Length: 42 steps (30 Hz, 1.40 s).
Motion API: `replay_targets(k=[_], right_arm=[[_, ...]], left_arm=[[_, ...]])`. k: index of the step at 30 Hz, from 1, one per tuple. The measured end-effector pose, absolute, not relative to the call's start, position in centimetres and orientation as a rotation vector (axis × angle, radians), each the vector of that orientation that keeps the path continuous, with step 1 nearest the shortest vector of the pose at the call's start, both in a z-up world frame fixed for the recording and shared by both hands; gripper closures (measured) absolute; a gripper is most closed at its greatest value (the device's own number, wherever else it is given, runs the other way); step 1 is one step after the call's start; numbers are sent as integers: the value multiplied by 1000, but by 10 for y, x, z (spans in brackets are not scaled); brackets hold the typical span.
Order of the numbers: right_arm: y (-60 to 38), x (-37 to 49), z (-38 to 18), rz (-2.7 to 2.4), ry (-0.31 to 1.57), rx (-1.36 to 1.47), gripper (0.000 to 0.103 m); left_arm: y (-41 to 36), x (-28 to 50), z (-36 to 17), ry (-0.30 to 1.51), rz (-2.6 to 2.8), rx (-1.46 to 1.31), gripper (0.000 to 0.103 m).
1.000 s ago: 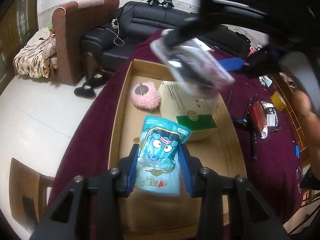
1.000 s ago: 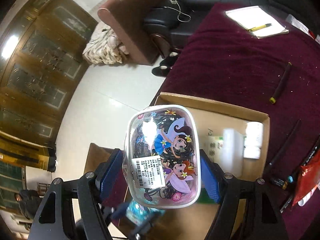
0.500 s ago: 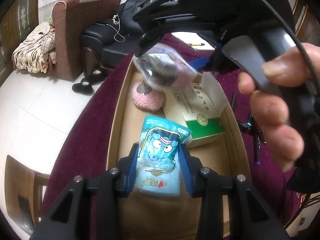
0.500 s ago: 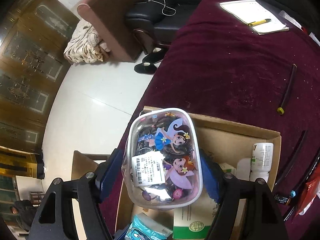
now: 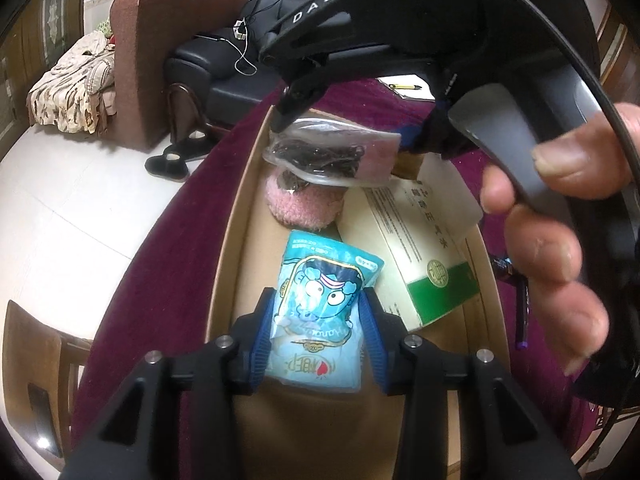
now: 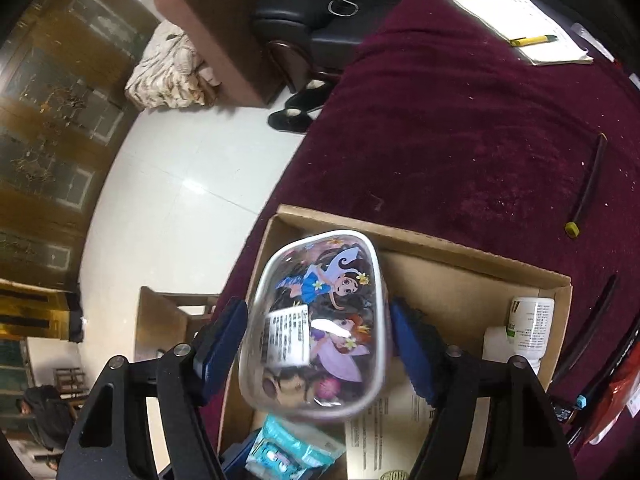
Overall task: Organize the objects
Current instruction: 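Carry tissue pack and pouch into the cardboard box while both grippers release them, then grasp the red snack bag with the left gripper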
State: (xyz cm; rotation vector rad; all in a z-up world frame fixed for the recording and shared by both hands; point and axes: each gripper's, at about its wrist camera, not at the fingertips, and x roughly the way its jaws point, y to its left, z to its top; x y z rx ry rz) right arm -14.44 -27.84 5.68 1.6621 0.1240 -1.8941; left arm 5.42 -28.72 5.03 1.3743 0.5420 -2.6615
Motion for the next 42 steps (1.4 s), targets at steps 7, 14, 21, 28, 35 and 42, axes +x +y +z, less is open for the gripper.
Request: replay_targets(k=[7, 14, 21, 28, 35, 42], right_arm=[[-256, -142, 70, -1856, 62, 1669, 24], [-238, -126, 70, -1806, -163, 1673, 37], [-238, -116, 55, -1756, -191, 1714, 36], [-220, -104, 67, -1743, -249, 1647, 36], [-167, -92, 84, -1788, -349, 1594, 36], [-89, -97, 83, -1864, -510, 1619, 32]], left_arm=[[-288, 54, 50, 554, -2660, 1391, 61], [-292, 55, 50, 577, -2626, 1389, 54], [-292, 52, 51, 595, -2629, 1377, 47], [-291, 52, 55, 573, -2641, 1372, 44], [-286, 55, 69, 544, -2698, 1357, 44], [-263, 40, 81, 488, -2782, 1378, 44]])
